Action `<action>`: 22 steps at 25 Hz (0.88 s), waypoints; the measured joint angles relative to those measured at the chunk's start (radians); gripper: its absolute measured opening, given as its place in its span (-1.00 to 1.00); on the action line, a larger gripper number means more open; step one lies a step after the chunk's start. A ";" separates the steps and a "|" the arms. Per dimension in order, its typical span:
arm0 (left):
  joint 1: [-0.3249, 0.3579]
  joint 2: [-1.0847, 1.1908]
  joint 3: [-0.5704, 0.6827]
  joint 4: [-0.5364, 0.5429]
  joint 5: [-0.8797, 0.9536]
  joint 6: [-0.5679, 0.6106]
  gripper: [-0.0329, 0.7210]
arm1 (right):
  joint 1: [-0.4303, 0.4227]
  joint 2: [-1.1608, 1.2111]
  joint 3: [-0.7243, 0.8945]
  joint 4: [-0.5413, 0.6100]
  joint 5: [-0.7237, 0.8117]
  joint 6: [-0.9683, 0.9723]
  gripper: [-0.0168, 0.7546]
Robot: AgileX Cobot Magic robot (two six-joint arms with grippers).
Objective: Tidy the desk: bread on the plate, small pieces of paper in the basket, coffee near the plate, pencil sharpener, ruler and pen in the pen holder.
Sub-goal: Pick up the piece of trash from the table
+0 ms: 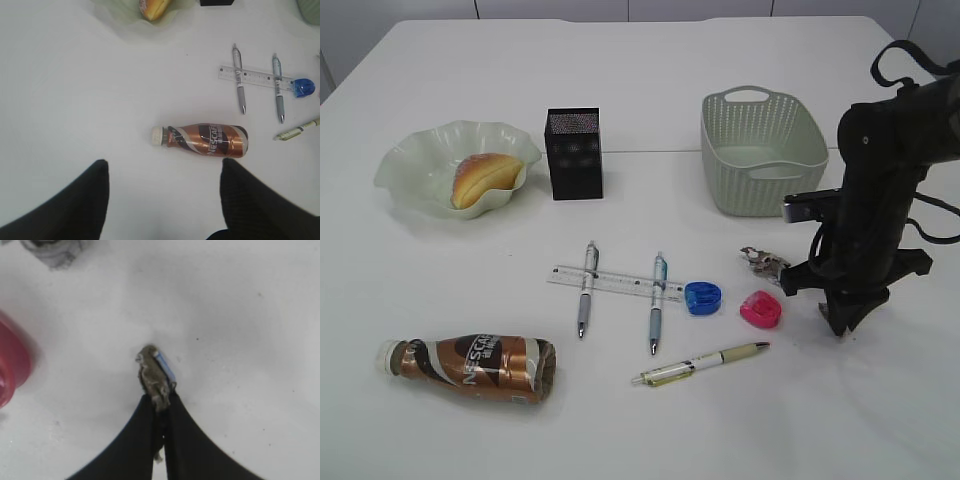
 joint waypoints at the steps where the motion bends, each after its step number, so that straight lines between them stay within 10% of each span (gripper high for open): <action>1: 0.000 0.000 0.000 0.000 0.000 0.000 0.43 | 0.000 0.000 0.000 0.000 0.003 0.002 -0.91; 22: 0.000 0.000 0.000 -0.012 0.000 0.000 0.43 | 0.000 -0.114 -0.397 0.056 0.258 -0.007 -0.96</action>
